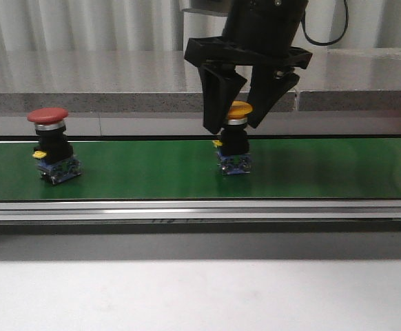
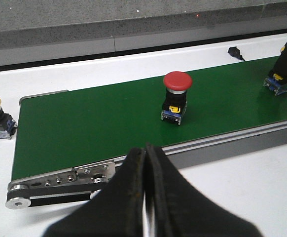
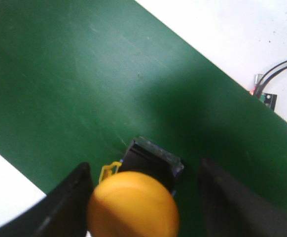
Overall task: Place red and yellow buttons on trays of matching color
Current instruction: 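Lower the right gripper, grasp the yellow button and lift it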
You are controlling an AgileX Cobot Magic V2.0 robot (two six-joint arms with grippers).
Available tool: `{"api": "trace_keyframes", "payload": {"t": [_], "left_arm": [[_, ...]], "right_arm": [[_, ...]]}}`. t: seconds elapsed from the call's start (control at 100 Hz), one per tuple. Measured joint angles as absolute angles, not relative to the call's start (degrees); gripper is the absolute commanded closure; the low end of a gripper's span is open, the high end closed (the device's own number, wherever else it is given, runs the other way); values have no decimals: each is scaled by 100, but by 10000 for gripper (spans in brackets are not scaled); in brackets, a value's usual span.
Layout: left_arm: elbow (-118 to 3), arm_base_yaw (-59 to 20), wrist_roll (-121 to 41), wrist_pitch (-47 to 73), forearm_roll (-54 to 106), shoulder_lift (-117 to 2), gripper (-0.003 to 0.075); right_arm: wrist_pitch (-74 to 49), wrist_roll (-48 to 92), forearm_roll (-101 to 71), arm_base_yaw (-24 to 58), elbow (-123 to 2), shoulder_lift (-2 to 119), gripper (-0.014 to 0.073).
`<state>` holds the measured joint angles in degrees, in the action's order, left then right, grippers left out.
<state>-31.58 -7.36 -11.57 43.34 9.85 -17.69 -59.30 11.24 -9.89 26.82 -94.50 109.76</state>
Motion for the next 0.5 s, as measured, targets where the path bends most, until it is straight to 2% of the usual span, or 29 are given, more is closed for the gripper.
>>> {"api": "trace_keyframes", "payload": {"t": [0.07,0.19,0.5], "left_arm": [[-3158,-736,-1157,4334,985,-1769,741],[-3158,-736,-1157,4334,985,-1769,741],[-3158,-736,-1157,4334,985,-1769,741]], "right_arm": [[-5925,1124,-989,2682,-9450,10990,391],[-5897,1036,-989,2682,-9450,10990,466],[-5948,-517,-519,2637,-9450,10678,473]]}}
